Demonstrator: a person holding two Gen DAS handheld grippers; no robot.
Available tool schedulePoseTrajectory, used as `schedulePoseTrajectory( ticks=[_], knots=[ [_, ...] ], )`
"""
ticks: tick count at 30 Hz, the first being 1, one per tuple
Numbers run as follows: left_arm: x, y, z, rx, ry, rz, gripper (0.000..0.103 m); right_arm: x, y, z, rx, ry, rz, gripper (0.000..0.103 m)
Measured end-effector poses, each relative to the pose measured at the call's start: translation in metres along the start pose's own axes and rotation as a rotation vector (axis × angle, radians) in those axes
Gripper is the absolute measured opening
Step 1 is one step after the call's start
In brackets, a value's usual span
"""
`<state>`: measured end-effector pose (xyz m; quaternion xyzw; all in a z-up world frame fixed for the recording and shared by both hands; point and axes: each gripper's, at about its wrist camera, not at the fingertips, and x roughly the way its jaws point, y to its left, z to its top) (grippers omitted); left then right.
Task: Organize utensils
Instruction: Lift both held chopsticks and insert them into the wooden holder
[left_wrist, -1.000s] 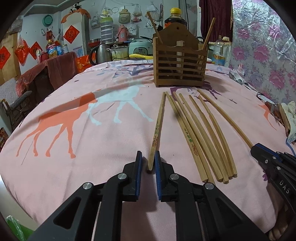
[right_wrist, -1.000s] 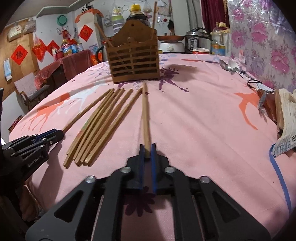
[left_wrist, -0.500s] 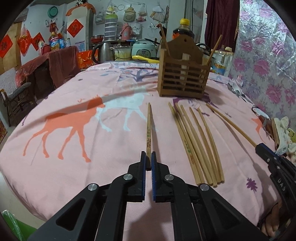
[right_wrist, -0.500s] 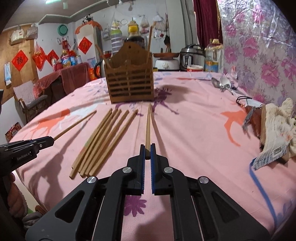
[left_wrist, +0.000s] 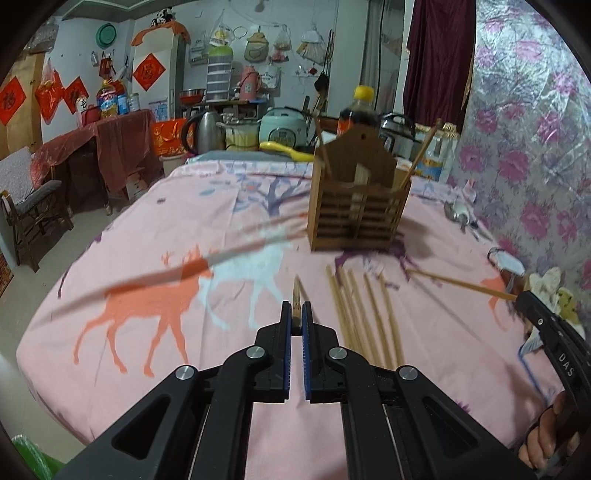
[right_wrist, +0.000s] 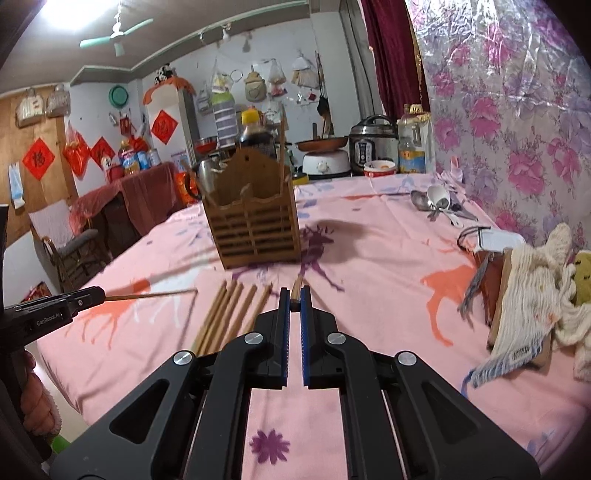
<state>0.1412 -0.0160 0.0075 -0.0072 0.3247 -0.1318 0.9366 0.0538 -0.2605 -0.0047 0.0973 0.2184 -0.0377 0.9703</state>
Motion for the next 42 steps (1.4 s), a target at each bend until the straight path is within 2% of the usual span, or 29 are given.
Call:
schedulePoseTrajectory(
  ticks=[11, 17, 22, 26, 30, 35, 38, 42],
  knots=[
    [0.004, -0.001, 0.074, -0.03, -0.011, -0.084, 0.006, 0.019, -0.004, 0.065, 0.056, -0.014, 0.075, 0.006],
    [0.016, -0.005, 0.114, -0.027, -0.014, -0.138, 0.006, 0.031, 0.001, 0.095, 0.035, -0.028, 0.093, 0.006],
    [0.018, -0.011, 0.157, -0.026, -0.048, -0.186, 0.006, 0.036, 0.009, 0.124, 0.022, -0.055, 0.138, 0.006],
    [0.012, -0.016, 0.197, -0.031, -0.103, -0.216, 0.006, 0.038, 0.016, 0.162, 0.018, -0.096, 0.199, 0.006],
    [0.003, -0.025, 0.239, -0.026, -0.203, -0.211, 0.006, 0.035, 0.02, 0.197, 0.016, -0.166, 0.233, 0.006],
    [0.018, -0.035, 0.266, -0.037, -0.272, -0.171, 0.006, 0.049, 0.026, 0.216, -0.008, -0.225, 0.182, 0.006],
    [0.039, -0.04, 0.267, -0.031, -0.277, -0.134, 0.006, 0.067, 0.026, 0.213, -0.014, -0.209, 0.16, 0.006],
    [0.069, -0.04, 0.259, -0.04, -0.245, -0.102, 0.006, 0.09, 0.02, 0.206, -0.003, -0.17, 0.155, 0.006]
  ],
)
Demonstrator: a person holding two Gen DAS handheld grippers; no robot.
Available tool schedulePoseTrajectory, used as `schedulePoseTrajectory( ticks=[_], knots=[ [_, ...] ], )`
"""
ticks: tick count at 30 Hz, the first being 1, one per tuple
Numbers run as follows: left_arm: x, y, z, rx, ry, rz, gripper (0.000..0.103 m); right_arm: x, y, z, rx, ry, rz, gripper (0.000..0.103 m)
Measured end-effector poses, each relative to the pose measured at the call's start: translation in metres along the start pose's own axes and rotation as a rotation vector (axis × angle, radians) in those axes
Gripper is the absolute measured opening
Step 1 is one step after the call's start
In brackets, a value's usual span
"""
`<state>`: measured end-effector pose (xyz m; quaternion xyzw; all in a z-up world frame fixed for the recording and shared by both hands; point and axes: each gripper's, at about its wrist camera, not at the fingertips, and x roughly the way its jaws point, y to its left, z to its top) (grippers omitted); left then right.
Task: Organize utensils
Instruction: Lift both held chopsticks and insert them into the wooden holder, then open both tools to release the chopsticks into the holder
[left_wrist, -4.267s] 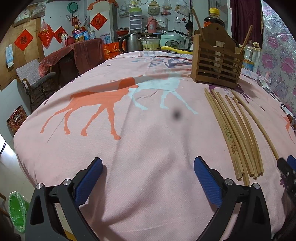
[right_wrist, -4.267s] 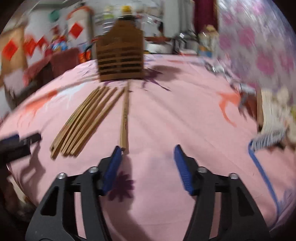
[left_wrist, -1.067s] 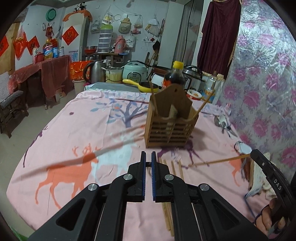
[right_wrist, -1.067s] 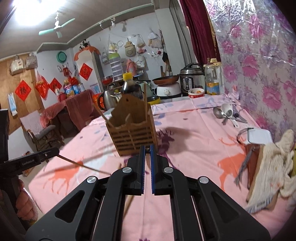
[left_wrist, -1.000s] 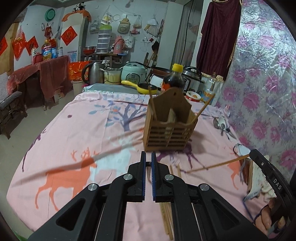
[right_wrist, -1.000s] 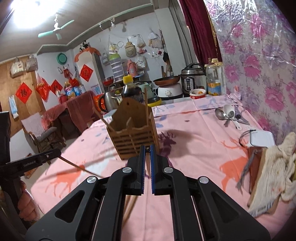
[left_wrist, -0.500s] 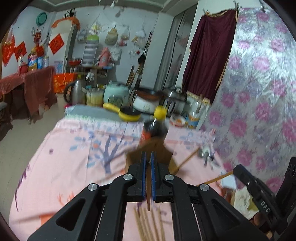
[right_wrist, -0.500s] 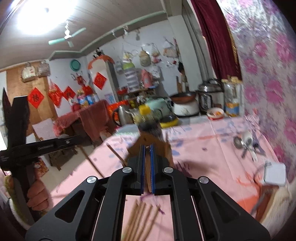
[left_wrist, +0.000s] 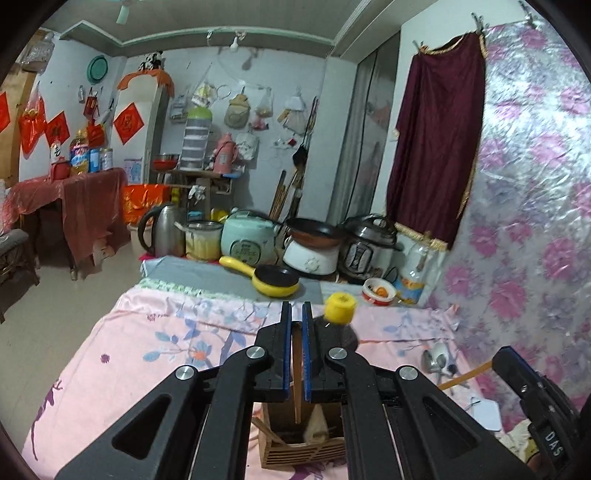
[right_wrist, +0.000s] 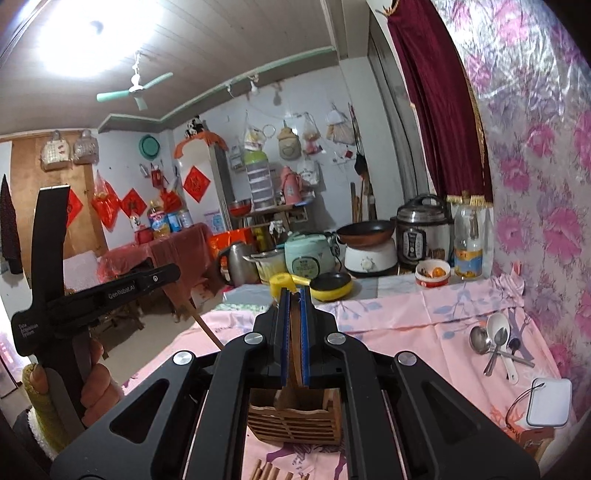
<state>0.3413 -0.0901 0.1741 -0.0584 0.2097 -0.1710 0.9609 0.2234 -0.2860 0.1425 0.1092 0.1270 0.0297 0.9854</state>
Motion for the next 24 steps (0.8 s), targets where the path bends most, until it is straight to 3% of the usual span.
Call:
schedulePoseTrajectory(
  ticks=[9, 10, 11, 12, 24],
  knots=[
    [0.034, 0.024, -0.025, -0.039, 0.084, 0.029, 0.007, 0.038, -0.017, -0.011, 0.014, 0.076, -0.002, 0.007],
    [0.035, 0.026, -0.026, -0.045, 0.089, 0.041, 0.021, 0.04, -0.017, -0.011, 0.02, 0.083, 0.001, 0.011],
    [0.036, 0.028, -0.027, -0.049, 0.089, 0.048, 0.045, 0.04, -0.018, -0.012, 0.032, 0.082, -0.006, 0.011],
    [0.033, 0.03, -0.029, -0.056, 0.075, 0.061, 0.053, 0.041, -0.021, -0.011, 0.046, 0.082, -0.009, 0.012],
    [0.011, 0.05, -0.04, -0.065, 0.087, 0.123, 0.062, 0.019, -0.028, -0.016, 0.095, 0.064, -0.028, 0.017]
  ],
)
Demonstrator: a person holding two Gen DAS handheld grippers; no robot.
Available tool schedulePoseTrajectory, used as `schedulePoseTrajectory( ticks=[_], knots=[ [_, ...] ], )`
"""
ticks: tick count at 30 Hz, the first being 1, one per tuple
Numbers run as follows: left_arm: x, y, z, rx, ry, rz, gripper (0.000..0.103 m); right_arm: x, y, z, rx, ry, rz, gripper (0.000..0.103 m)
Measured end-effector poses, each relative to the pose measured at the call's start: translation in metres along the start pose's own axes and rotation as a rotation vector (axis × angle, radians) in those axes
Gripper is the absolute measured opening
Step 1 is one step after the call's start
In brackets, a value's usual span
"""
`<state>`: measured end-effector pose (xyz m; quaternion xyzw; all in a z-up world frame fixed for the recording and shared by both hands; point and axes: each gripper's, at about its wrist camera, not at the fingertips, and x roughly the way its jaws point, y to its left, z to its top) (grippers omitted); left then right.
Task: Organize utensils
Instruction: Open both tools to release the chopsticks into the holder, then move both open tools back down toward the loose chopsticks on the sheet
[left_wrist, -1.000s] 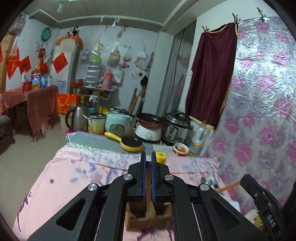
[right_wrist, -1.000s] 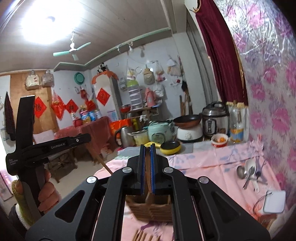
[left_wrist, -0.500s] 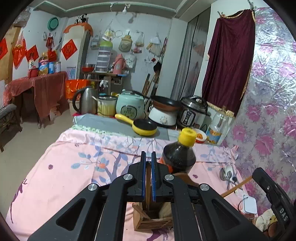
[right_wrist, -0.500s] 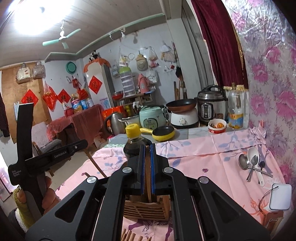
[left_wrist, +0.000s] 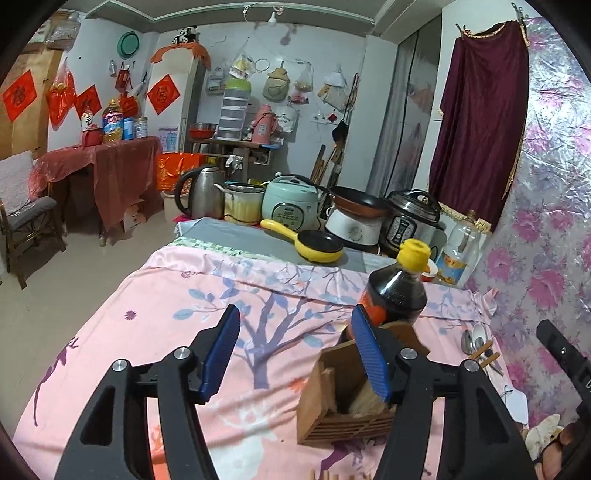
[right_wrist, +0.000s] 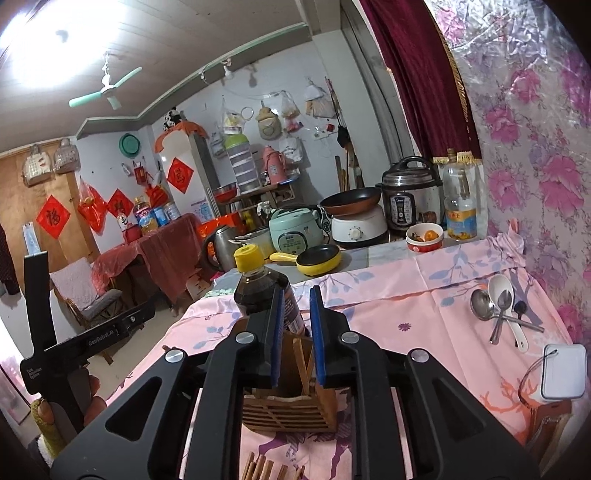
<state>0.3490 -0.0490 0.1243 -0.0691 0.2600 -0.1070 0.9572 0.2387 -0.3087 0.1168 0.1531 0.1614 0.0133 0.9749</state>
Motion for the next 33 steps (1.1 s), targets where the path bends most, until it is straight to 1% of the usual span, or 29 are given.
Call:
schedulePoseTrajectory(
  ticks=[4, 6, 9, 16, 19, 23, 27, 31, 33],
  knots=[
    [-0.01, 0.008, -0.006, -0.001, 0.001, 0.016, 0.063, -0.009, 0.003, -0.003, -0.008, -0.006, -0.005, 0.018],
    [-0.017, 0.01, -0.009, -0.003, -0.001, 0.02, 0.066, -0.015, 0.007, -0.005, -0.013, -0.011, -0.007, 0.019],
    [-0.029, 0.012, -0.016, 0.008, -0.01, 0.045, 0.069, -0.024, 0.013, -0.009, -0.029, -0.02, -0.011, 0.022],
    [-0.057, 0.01, -0.04, 0.037, -0.038, 0.093, 0.083, -0.041, 0.032, -0.031, -0.08, -0.013, -0.031, 0.031],
    [-0.068, 0.012, -0.051, 0.031, -0.048, 0.108, 0.087, -0.045, 0.039, -0.042, -0.098, 0.001, -0.038, 0.032],
    [-0.08, 0.014, -0.065, 0.032, -0.041, 0.13, 0.089, -0.051, 0.043, -0.056, -0.105, 0.021, -0.042, 0.035],
    [-0.087, 0.016, -0.079, 0.039, -0.032, 0.147, 0.091, -0.057, 0.046, -0.07, -0.121, 0.027, -0.055, 0.04],
    [-0.088, 0.02, -0.091, 0.042, -0.016, 0.171, 0.093, -0.062, 0.051, -0.091, -0.188, 0.028, -0.091, 0.048],
    [-0.086, 0.021, -0.098, 0.042, 0.002, 0.189, 0.093, -0.062, 0.052, -0.101, -0.209, 0.046, -0.097, 0.049]
  ],
)
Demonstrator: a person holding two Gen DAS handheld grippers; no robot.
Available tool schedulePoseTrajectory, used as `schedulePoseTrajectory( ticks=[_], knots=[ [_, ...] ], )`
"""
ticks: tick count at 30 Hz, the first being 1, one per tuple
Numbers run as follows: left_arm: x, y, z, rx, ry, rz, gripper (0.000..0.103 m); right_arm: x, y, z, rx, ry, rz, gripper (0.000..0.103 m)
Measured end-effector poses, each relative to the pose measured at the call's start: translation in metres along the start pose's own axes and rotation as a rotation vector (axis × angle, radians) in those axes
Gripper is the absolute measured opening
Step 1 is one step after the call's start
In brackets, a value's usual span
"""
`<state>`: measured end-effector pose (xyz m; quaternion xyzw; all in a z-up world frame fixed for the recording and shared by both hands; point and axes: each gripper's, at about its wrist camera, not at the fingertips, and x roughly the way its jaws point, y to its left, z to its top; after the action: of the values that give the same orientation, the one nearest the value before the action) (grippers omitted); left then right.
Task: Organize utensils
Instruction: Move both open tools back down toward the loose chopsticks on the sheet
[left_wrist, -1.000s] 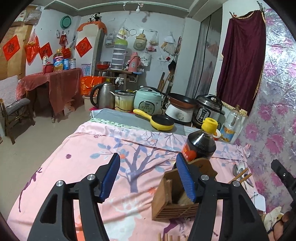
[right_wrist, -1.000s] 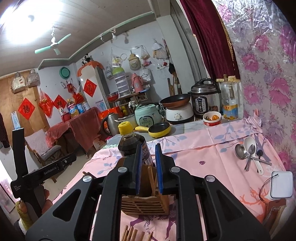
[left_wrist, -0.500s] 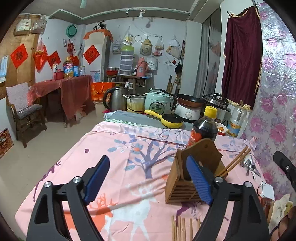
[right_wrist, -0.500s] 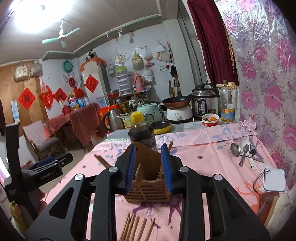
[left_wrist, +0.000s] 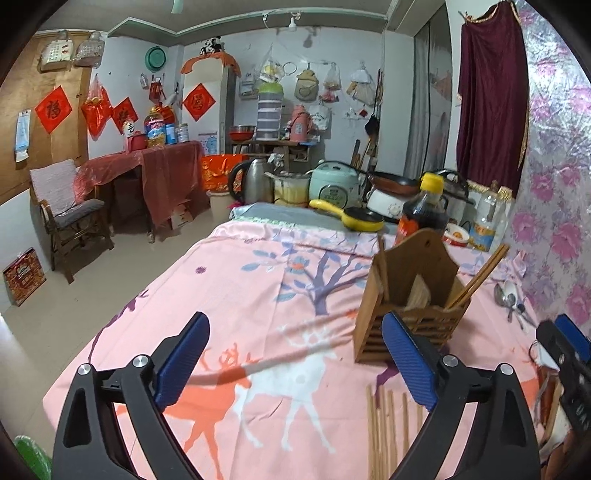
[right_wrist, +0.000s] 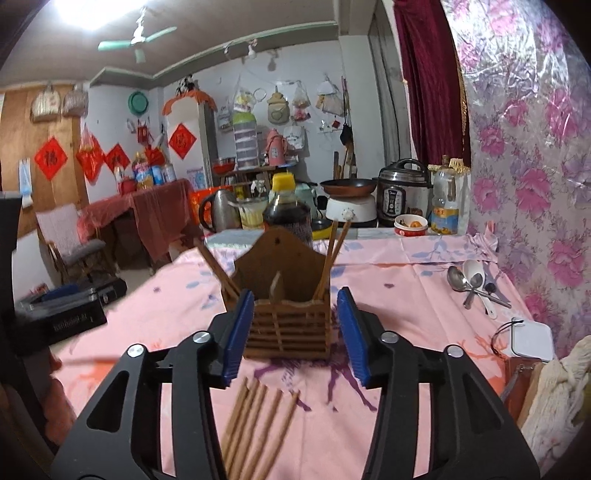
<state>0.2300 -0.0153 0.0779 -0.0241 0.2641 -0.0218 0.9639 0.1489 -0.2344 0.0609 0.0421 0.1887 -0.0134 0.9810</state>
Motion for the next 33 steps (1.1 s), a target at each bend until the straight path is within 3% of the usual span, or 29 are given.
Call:
schedulePoseTrajectory(
  ticks=[12, 21, 25, 28, 33],
  knots=[
    [0.025, 0.004, -0.05, 0.032, 0.126, 0.042, 0.093, 0.019, -0.003, -0.073, -0.016, 0.213, 0.028, 0.05],
    [0.043, 0.004, -0.088, 0.065, 0.226, 0.061, 0.093, 0.026, -0.01, -0.114, 0.006, 0.32, 0.031, 0.054],
    [0.048, 0.005, -0.1, 0.068, 0.256, 0.062, 0.093, 0.025, -0.013, -0.121, 0.015, 0.332, 0.036, 0.055],
    [0.052, 0.004, -0.112, 0.077, 0.279, 0.064, 0.093, 0.021, -0.018, -0.12, 0.033, 0.312, 0.038, 0.066],
    [0.053, 0.002, -0.129, 0.095, 0.311, 0.054, 0.093, 0.019, -0.025, -0.123, 0.058, 0.329, 0.028, 0.067]
  ],
)
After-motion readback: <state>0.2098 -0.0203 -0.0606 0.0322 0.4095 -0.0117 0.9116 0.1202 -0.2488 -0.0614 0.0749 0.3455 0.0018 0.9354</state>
